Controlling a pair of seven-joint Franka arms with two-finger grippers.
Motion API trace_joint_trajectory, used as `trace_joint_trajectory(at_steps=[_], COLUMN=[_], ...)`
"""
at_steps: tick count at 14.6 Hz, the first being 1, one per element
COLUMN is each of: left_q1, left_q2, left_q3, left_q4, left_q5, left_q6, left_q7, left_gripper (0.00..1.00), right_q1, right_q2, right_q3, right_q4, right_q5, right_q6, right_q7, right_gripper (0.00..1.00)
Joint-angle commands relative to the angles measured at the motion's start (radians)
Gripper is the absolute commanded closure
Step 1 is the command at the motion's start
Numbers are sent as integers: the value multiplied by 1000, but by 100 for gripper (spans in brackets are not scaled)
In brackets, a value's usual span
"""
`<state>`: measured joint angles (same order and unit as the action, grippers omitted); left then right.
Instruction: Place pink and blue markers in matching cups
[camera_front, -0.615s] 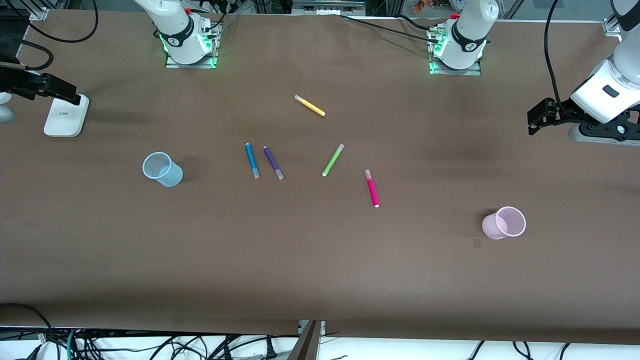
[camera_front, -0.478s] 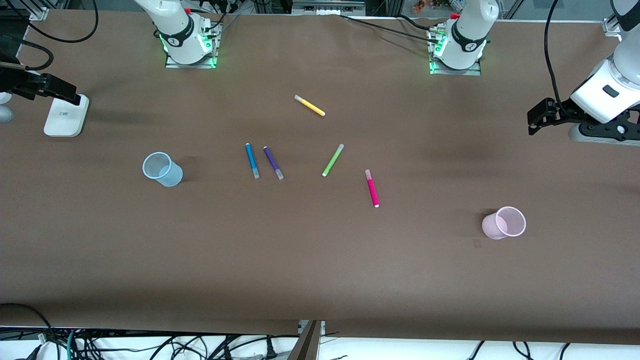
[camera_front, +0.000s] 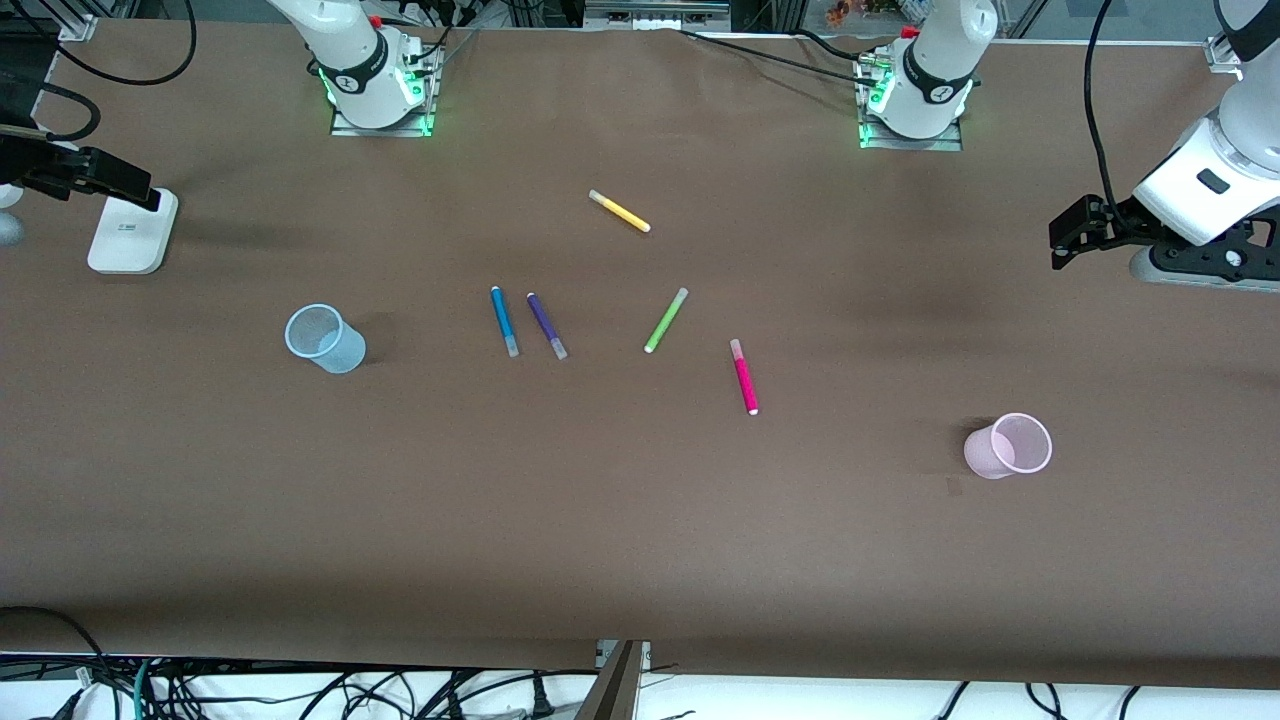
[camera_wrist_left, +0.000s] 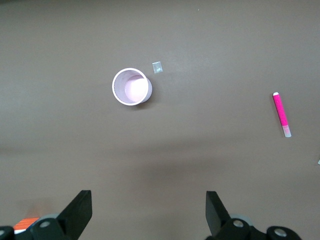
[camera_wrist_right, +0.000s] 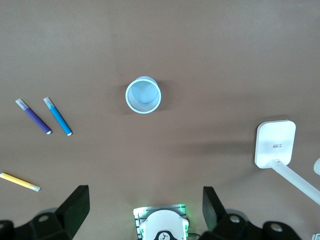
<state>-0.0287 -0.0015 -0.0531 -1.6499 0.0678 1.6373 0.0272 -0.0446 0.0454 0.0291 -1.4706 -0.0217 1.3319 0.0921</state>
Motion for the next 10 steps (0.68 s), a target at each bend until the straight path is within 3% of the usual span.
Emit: trace_joint_trajectory(at_steps=[1, 8, 10], left_q1=[9, 9, 9], left_q2=[3, 3, 3], left_q3=[-8, -8, -10], left_q4=[10, 10, 10], left_q5=[-14, -14, -14], left_q6=[-13, -13, -13], left_q7=[3, 3, 2], left_gripper=[0, 0, 0], right_q1=[-11, -11, -11], right_q2=[10, 24, 39], right_q3=[2, 3, 5], right_q4=[23, 23, 23], right_q5=[23, 25, 60], right_q6=[-3, 0, 7], right_q7=[11, -32, -52], right_gripper=[0, 0, 0])
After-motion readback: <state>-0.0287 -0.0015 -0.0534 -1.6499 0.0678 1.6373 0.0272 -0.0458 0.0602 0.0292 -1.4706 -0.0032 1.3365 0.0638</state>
